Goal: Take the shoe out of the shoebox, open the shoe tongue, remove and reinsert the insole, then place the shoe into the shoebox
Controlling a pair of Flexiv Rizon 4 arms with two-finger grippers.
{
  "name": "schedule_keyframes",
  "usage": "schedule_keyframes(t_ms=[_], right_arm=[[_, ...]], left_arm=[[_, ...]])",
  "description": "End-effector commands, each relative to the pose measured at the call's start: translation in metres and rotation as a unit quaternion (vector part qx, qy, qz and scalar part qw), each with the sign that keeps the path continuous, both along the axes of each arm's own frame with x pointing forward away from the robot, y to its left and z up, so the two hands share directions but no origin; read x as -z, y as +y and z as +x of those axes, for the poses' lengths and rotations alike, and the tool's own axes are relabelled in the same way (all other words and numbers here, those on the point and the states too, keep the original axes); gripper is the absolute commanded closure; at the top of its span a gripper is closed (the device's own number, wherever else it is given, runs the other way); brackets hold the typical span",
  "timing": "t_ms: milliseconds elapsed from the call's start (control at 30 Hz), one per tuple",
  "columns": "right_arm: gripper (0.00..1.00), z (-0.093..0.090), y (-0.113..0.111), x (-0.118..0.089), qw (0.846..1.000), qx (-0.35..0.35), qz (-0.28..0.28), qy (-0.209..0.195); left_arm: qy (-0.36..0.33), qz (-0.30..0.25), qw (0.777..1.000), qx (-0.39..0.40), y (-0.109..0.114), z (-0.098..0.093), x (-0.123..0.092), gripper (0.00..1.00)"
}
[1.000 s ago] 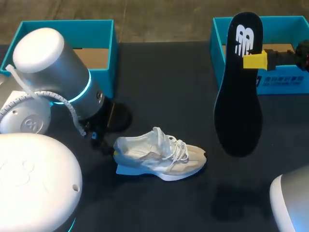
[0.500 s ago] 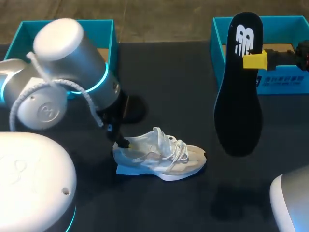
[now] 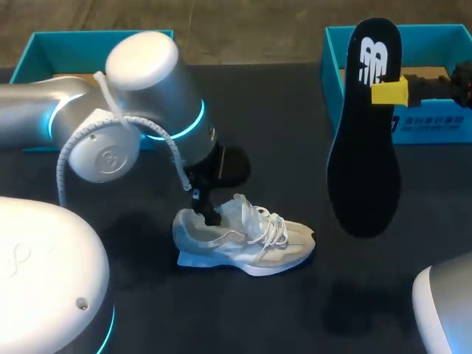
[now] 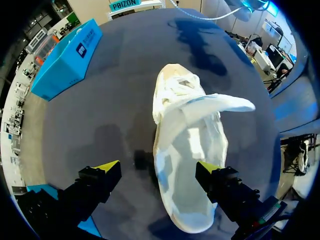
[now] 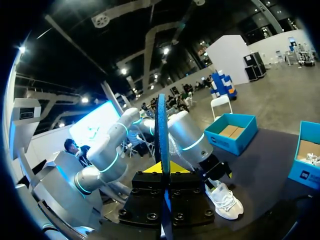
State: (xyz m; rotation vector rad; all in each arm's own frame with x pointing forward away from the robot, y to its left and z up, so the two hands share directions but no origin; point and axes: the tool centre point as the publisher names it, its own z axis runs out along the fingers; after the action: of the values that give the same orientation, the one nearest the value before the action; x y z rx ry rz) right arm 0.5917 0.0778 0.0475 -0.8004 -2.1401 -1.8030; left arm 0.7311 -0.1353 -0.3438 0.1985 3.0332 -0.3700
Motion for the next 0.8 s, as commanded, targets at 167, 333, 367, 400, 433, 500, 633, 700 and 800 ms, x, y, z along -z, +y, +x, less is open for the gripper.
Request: schedule_keyframes(t_ms=[167,333,367,400,433,500,633,700,800], right_arm=[[1.00,0.004,0.002,-0.002,1.000,-0.003,-0.003,0.002],[1.00,0.004,0.002,-0.002,1.000,-0.003,-0.003,0.002],[1.00,0.004,0.002,-0.002,1.000,-0.003,-0.003,0.002],[1.00,0.004,0.002,-0.002,1.000,-0.003,-0.003,0.002],[1.00,0.004,0.002,-0.002,1.000,-0.003,-0.003,0.002],[1.00,0.004,0.002,-0.002,1.000,-0.003,-0.003,0.002],[1.00,0.004,0.002,-0.002,1.000,-0.003,-0.003,0.002],[1.00,0.004,0.002,-0.002,1.000,-0.003,-0.003,0.002],[1.00,0.004,0.002,-0.002,1.000,-0.003,-0.003,0.002]], left_arm=[[0.011,0.007,1.000,-0.004,-0.014,0.005,0.024,0.00],[0.014,0.008,1.000,-0.009,-0.016,0.006,0.027,0.00],[0.014,0.009,1.000,-0.011,-0.016,0.007,0.028,0.00],[0.015,0.010,1.000,-0.013,-0.016,0.007,0.029,0.02],[0.016,0.010,1.000,-0.014,-0.017,0.008,0.030,0.05],[0.018,0.012,1.000,-0.016,-0.017,0.008,0.032,0.06],[0.020,0.016,0.999,-0.022,-0.018,0.011,0.037,0.16],[0.021,0.018,0.999,-0.024,-0.018,0.011,0.038,0.38],[0.021,0.020,0.999,-0.030,-0.016,0.012,0.039,0.92]])
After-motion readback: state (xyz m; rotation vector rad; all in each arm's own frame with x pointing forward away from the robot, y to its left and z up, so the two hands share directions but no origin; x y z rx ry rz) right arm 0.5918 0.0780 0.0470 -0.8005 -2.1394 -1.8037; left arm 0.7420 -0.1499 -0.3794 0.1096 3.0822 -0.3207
